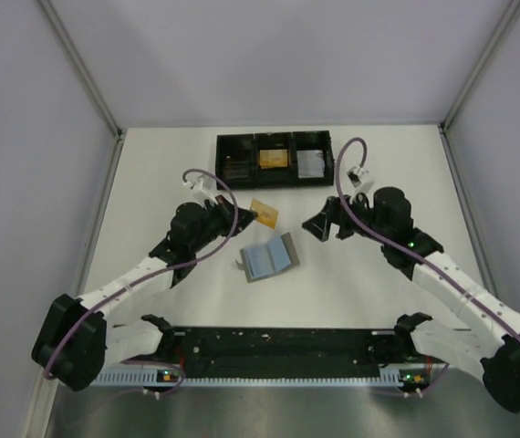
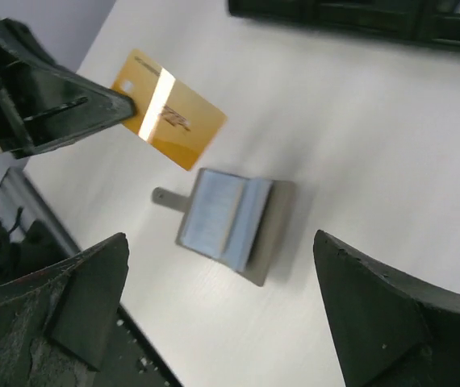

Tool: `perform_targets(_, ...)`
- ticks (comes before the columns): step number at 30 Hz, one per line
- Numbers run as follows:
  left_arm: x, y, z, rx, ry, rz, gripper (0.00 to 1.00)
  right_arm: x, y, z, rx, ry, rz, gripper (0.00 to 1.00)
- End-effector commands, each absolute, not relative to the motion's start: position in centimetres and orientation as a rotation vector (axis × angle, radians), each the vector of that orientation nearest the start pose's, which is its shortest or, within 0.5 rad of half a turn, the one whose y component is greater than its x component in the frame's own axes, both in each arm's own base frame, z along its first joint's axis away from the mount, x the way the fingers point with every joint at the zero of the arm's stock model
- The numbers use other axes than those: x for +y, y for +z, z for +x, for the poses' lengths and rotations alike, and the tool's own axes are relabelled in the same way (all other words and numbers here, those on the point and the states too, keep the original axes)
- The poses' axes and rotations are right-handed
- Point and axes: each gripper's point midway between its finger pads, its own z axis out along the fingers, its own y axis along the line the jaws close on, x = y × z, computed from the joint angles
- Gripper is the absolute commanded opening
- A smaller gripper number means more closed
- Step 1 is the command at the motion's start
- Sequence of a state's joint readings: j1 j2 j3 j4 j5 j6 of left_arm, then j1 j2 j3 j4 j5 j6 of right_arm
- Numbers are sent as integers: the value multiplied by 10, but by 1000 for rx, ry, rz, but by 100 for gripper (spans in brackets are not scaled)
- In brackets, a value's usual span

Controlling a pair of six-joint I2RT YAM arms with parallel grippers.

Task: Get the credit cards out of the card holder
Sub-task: Place the credit card in the storage box.

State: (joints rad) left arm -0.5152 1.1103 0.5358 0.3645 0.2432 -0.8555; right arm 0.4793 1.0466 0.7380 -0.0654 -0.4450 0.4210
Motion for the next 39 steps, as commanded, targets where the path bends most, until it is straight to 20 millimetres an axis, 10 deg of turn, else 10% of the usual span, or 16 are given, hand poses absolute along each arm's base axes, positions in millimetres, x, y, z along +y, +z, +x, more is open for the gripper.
perform_targets(1,-226,228,342,1726,-1058,-407,0,179,201,282,1972,682,-75,95)
perform_targets(13,-259,227,477,1645,-859,-511,0,138,189,284,1894,502,79,96)
perform_targets(20,-283,193,532,1718,-773,-521,0,133,185,285,1897,475,93,96)
perform_targets(39,-308,132,556,1923,-683,-441,0,134,181,285,1903,476,79,96)
